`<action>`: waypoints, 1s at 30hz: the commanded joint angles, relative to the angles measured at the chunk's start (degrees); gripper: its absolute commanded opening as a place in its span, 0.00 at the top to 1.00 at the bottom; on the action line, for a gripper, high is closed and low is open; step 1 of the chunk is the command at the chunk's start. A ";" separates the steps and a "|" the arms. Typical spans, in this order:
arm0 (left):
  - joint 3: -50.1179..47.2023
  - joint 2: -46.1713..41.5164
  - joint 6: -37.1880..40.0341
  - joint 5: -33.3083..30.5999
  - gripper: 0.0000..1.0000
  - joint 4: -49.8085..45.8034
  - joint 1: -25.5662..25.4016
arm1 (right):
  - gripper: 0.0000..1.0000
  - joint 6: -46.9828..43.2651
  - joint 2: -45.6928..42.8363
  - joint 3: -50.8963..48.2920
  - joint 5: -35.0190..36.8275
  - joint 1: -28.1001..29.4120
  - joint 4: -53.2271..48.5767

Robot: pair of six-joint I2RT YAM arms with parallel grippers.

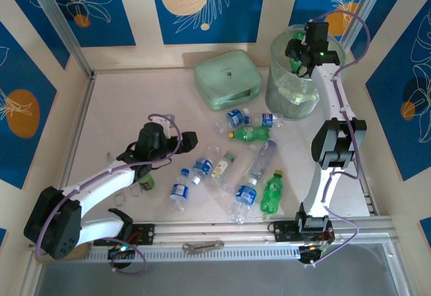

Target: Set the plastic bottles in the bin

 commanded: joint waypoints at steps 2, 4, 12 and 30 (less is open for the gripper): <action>-0.35 -0.95 0.83 -0.95 0.01 -0.06 0.49 | 0.39 0.88 0.69 5.43 -0.98 0.10 -3.84; -0.29 -0.89 0.82 -0.78 0.01 -0.01 0.49 | 0.32 1.03 0.47 5.87 -0.48 0.27 -3.88; 0.23 -1.30 0.90 -1.00 0.01 -1.51 0.53 | 0.01 3.54 -0.96 13.65 -3.64 0.45 -8.99; 6.14 -9.09 6.16 -1.97 0.01 -28.48 -0.03 | 0.01 12.03 -33.90 -37.13 -15.19 16.93 15.29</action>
